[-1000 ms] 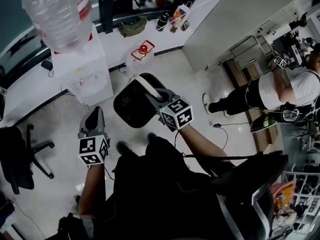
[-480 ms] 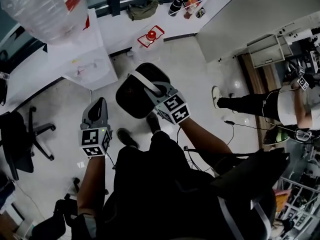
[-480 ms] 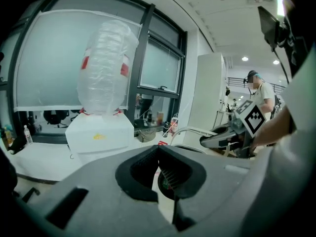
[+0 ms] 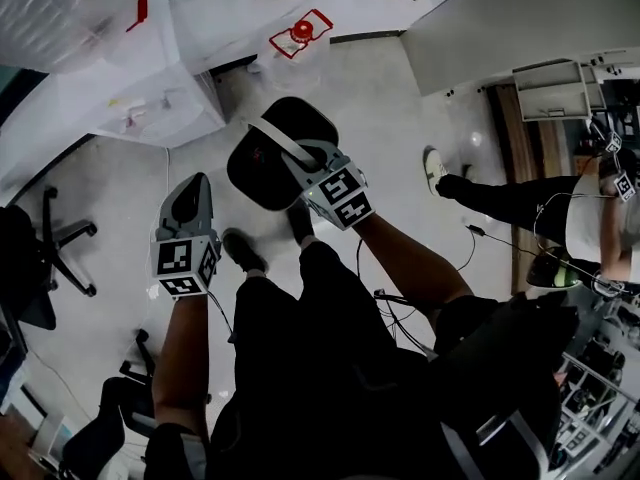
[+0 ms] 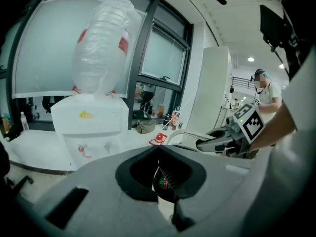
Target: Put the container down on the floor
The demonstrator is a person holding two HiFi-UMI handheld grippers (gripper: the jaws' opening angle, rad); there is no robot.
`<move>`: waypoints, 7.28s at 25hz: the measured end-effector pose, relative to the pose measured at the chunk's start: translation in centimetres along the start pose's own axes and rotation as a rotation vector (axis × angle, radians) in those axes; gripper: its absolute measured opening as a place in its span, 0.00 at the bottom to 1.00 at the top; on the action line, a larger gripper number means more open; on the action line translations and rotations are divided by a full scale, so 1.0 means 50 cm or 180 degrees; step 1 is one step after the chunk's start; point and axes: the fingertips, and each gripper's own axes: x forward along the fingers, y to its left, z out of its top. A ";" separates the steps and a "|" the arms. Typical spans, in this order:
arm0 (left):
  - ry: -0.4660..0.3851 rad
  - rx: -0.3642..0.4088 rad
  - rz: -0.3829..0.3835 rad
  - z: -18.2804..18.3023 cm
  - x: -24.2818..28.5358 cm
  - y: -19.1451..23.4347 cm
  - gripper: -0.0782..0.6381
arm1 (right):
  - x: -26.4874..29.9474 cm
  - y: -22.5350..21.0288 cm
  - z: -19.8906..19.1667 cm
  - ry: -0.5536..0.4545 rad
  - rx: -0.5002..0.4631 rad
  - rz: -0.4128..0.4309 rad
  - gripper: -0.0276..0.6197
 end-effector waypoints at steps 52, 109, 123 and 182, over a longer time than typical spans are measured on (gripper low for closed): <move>0.0864 -0.0569 0.0083 -0.555 0.416 0.071 0.13 | 0.509 -0.138 -0.635 0.1092 0.0006 -0.0033 0.12; 0.1022 -0.0448 0.0255 -0.557 0.292 0.006 0.12 | 0.387 -0.172 -0.643 0.1230 0.0175 -0.0185 0.33; 0.0688 -0.0438 0.0157 -0.368 0.163 -0.031 0.12 | 0.222 -0.082 -0.438 0.0914 0.0420 -0.0154 0.29; -0.0781 0.0099 0.0238 0.299 -0.236 -0.086 0.12 | -0.291 0.057 0.363 -0.0993 0.0336 -0.0091 0.05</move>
